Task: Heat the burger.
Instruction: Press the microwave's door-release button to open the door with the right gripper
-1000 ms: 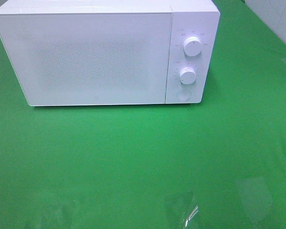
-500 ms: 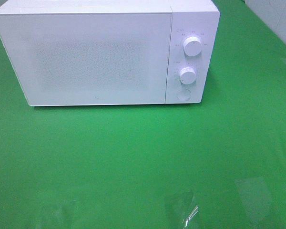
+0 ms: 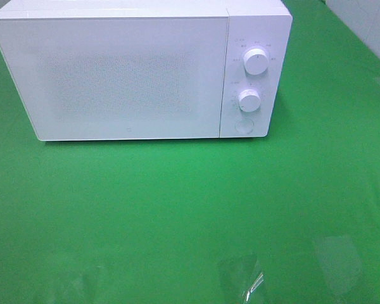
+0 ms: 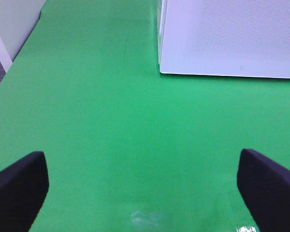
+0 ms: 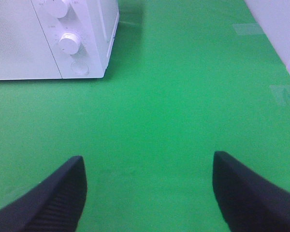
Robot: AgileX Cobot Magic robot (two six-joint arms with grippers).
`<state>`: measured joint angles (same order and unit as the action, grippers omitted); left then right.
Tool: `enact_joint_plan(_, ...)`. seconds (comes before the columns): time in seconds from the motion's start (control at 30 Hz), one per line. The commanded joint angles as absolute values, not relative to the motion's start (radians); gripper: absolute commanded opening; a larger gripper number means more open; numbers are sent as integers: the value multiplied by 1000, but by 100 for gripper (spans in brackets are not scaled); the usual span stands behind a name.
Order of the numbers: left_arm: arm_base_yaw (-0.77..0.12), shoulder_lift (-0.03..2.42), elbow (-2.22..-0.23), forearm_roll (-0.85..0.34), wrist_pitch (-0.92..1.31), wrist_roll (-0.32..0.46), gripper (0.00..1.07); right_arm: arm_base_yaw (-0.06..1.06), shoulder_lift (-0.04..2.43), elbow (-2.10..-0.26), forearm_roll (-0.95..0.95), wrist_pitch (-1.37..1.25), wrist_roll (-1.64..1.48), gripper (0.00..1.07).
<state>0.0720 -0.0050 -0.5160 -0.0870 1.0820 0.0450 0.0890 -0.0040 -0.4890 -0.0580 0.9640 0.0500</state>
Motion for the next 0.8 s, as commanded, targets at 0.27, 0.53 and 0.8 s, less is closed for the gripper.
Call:
enact_joint_plan(0.27, 73, -15, -516, -89, 1071, 43, 98, 83, -27, -509, -54, 924, 44, 70)
enact_joint_plan(0.53, 73, -15, -516, -89, 1071, 43, 98, 83, 94, -519, 0, 733, 52, 70)
enact_joint_plan(0.8, 73, -15, -516, -89, 1071, 43, 98, 83, 231, -502, 0, 592, 50, 70)
